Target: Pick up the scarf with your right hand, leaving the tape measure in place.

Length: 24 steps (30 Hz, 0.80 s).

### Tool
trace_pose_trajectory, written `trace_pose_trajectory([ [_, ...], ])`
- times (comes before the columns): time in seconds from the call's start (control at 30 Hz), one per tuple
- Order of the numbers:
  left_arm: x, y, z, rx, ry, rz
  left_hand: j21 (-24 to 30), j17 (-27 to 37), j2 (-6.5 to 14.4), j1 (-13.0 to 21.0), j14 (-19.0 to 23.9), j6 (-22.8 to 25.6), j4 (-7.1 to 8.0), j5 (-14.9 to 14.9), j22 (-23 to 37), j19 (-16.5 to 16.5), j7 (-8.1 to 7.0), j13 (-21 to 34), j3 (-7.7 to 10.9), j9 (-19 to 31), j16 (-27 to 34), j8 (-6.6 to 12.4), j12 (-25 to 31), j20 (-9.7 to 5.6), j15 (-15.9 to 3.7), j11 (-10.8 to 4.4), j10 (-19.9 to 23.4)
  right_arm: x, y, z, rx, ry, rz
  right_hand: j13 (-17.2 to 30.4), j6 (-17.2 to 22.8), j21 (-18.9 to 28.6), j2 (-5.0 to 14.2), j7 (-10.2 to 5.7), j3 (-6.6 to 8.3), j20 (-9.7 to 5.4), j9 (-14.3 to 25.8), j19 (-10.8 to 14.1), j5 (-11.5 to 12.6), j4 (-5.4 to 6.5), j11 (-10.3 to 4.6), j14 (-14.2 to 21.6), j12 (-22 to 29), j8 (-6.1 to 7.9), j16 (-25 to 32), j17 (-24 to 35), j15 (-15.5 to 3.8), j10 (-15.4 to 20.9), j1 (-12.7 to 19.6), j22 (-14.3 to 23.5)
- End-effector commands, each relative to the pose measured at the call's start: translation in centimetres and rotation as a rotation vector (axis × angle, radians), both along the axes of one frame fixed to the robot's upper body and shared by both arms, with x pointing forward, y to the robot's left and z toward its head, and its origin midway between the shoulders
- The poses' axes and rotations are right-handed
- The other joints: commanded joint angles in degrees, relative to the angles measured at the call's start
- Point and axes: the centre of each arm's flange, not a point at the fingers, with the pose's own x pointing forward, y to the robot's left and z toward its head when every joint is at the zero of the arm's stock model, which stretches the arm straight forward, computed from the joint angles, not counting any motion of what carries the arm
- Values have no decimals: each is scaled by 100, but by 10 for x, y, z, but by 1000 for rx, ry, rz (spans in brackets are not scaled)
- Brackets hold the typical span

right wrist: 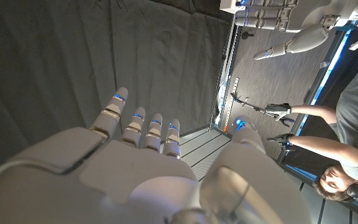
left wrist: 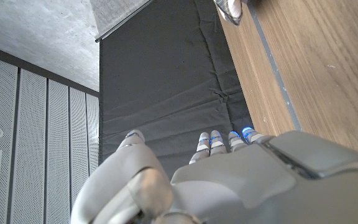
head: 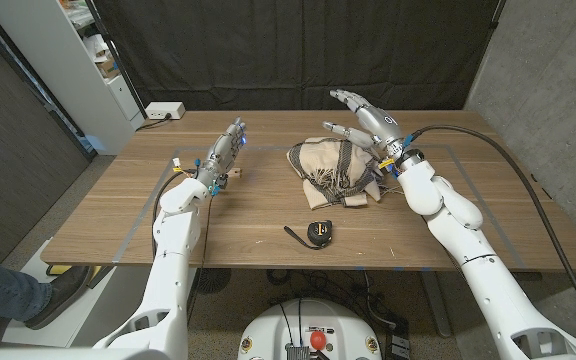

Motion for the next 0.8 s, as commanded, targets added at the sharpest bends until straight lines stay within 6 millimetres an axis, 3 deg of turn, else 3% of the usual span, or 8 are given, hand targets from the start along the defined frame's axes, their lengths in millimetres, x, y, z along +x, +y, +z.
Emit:
trace_pose_trajectory([
  [0.03,6,0,2,-3,2,0,-6,22,62,4,-36,34,-32,-10,32,-290,12,4,29,20,32,26,19,51,67,32,-11,6,6,6,-45,23,-29,35,38,10,-57,-45,-20,81,9,-27,52,-18,-41,-20,-14,25,-43,19,65,16,10,9],
  [0.33,7,-3,5,10,-1,2,-6,21,69,-1,-62,69,-40,-14,33,-300,3,3,27,20,22,31,18,59,19,14,-17,7,8,7,-55,30,-62,39,16,40,-169,-4,-66,132,6,18,79,-50,116,-237,-59,4,-114,17,124,-155,31,17],
  [0.5,6,-6,7,14,-5,2,-5,21,74,-3,-58,77,-44,-17,33,-301,-1,3,26,20,24,30,21,61,19,8,-11,6,8,9,-72,46,-83,43,-57,42,-264,27,-108,153,5,24,111,-73,287,-393,-81,-30,-140,18,156,-304,56,22],
  [0.8,6,-8,7,15,-2,0,-3,21,81,-7,-55,92,-51,-21,33,-305,-2,2,24,20,26,29,18,67,15,3,-20,5,11,11,-116,75,-121,47,-295,26,-379,81,-175,162,4,-24,163,-78,371,-624,-112,-104,-161,22,208,-574,66,24],
])
